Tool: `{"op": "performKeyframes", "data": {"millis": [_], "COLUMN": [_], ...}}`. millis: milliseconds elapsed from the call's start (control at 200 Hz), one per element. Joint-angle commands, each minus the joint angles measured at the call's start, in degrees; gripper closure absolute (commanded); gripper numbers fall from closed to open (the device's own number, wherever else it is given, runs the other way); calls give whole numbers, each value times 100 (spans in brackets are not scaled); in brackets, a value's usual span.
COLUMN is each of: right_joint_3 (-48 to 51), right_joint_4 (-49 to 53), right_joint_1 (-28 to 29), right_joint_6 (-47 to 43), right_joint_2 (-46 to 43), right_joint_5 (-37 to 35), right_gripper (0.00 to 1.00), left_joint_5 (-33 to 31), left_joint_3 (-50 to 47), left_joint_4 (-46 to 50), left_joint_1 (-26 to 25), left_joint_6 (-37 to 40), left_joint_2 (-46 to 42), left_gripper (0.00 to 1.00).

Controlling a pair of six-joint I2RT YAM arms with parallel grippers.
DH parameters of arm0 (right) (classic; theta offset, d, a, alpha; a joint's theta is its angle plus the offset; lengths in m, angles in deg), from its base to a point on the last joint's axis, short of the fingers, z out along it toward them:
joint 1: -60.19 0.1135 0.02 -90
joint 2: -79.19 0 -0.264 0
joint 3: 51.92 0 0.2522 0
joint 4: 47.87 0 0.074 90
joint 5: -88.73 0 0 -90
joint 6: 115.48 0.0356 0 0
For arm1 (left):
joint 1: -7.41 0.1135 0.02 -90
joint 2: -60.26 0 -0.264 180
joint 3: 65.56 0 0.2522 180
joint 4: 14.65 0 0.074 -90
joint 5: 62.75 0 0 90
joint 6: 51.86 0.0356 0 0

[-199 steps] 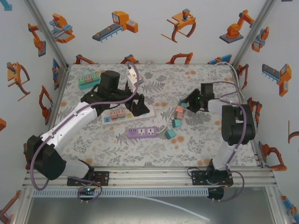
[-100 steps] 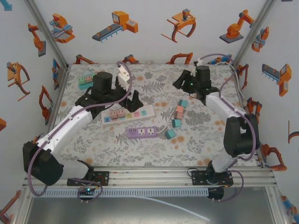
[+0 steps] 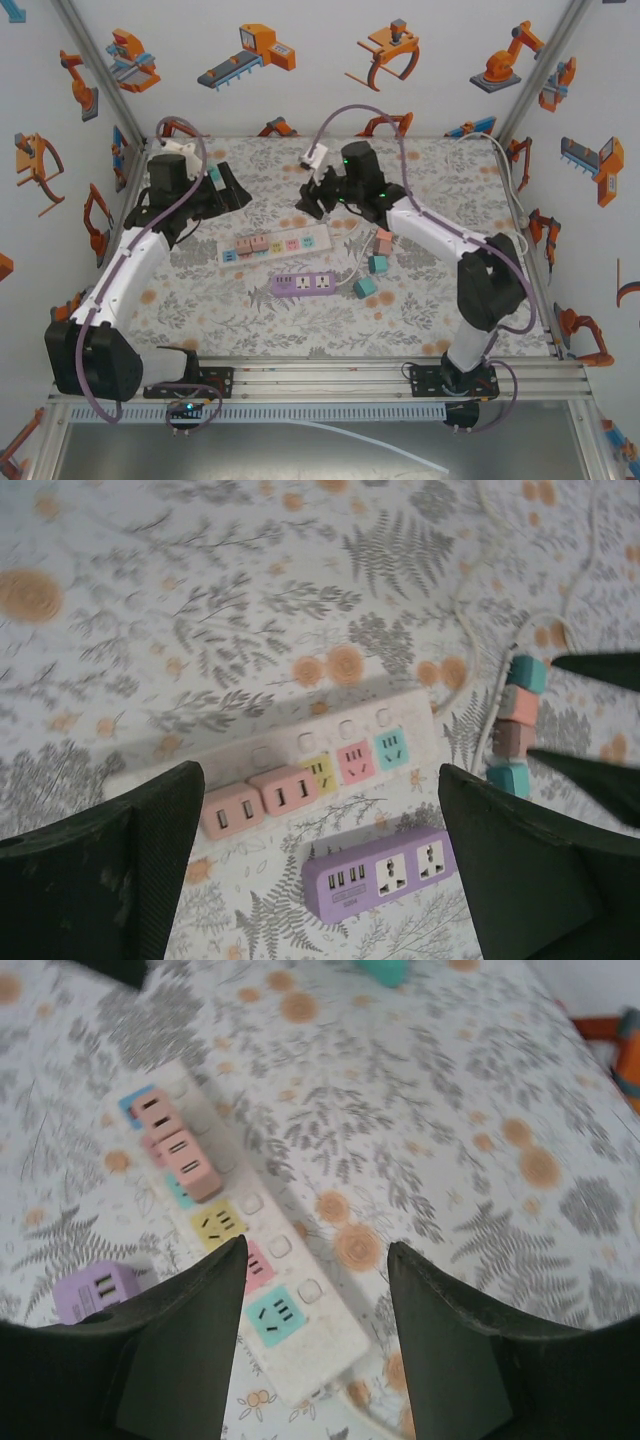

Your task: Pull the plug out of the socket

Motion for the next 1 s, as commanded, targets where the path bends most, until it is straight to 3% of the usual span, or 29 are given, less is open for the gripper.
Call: {"op": "performKeyframes", "data": {"millis": [0, 120, 401, 606, 806, 996], "right_joint_3": [-681, -1336, -2669, -3018, -3120, -3158], "right_joint_4": [676, 1392, 2612, 2818, 2635, 2593], "right_joint_1": [299, 620, 1002, 1103, 1156, 1172], "right_joint_6": [-1552, -2260, -2825, -2825, -2580, -2526], "right_joint_2": [464, 1005, 2175, 2650, 2919, 3019], "right_joint_5": [579, 639, 657, 709, 705, 744], "right_gripper": [44, 41, 40, 41, 52, 65], "left_joint_5": [-399, -596, -497, -337, -301, -165], "left_joint_3": [34, 68, 134, 209, 116, 80], "left_joint_4": [670, 1209, 1996, 2257, 2263, 2319], "left_joint_1": [227, 506, 916, 919, 909, 898], "left_joint_6": [-687, -839, -1237, -1155, -1039, -891], "left_joint_2": [32, 161, 776, 1303, 1520, 1816], "left_gripper": [11, 11, 13, 27, 44, 50]}}
